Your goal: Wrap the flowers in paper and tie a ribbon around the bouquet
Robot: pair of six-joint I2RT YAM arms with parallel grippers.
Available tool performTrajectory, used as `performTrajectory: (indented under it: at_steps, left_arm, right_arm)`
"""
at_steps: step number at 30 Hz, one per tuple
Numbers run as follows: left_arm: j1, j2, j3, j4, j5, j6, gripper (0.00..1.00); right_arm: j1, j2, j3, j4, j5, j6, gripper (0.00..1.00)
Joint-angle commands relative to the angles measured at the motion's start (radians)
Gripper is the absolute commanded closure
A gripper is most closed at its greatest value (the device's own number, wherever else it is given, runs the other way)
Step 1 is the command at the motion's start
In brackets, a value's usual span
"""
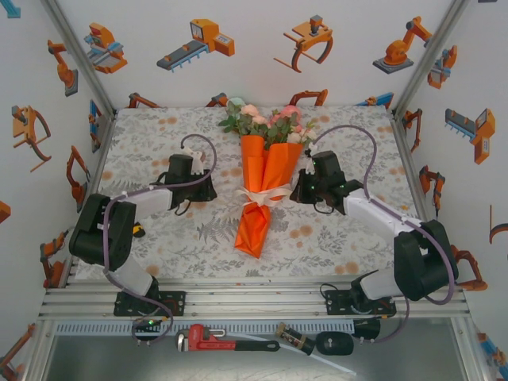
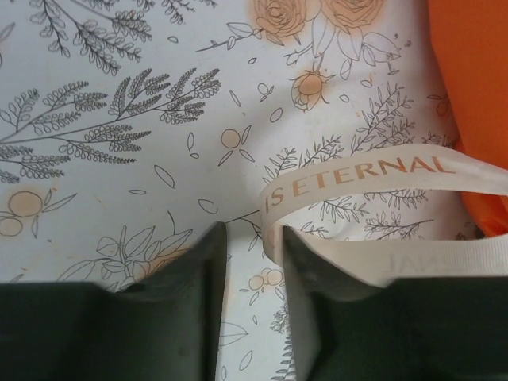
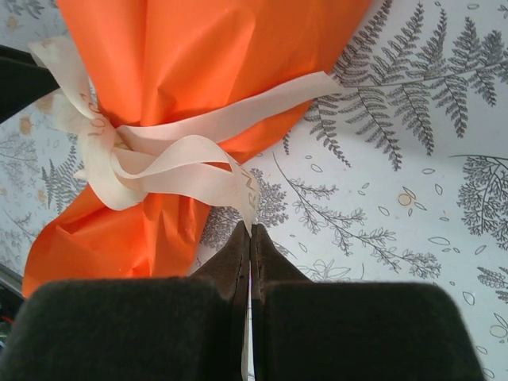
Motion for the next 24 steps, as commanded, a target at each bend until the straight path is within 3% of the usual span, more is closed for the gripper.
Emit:
performTrajectory:
  at_steps: [1,4,6,13,24]
  left_arm:
    - [-0.008,0.000,0.020,-0.003,-0.012,-0.016,0.78]
    - [-0.005,-0.030,0.021,-0.026,-0.090,-0.038,0.94]
    - [0.000,-0.052,0.022,-0.045,-0.133,-0.044,0.98]
    - [0.021,-0.105,0.008,-0.071,-0.226,-0.049,1.00]
    - [0.066,-0.104,-0.010,-0.062,-0.219,-0.076,1.00]
  right_arm:
    - [-0.004,-0.020,0.026,0.020,-0.015,0.003,1.00]
    - [-0.008,-0.046,0.008,0.005,0.060,0.023,1.00]
    - [-0.019,-0.068,-0.010,0.006,0.084,0.038,1.00]
    - [-0.062,-0.107,-0.083,0.000,0.141,0.082,1.00]
    - [-0.104,-0.126,-0.182,0.020,0.162,0.139,1.00]
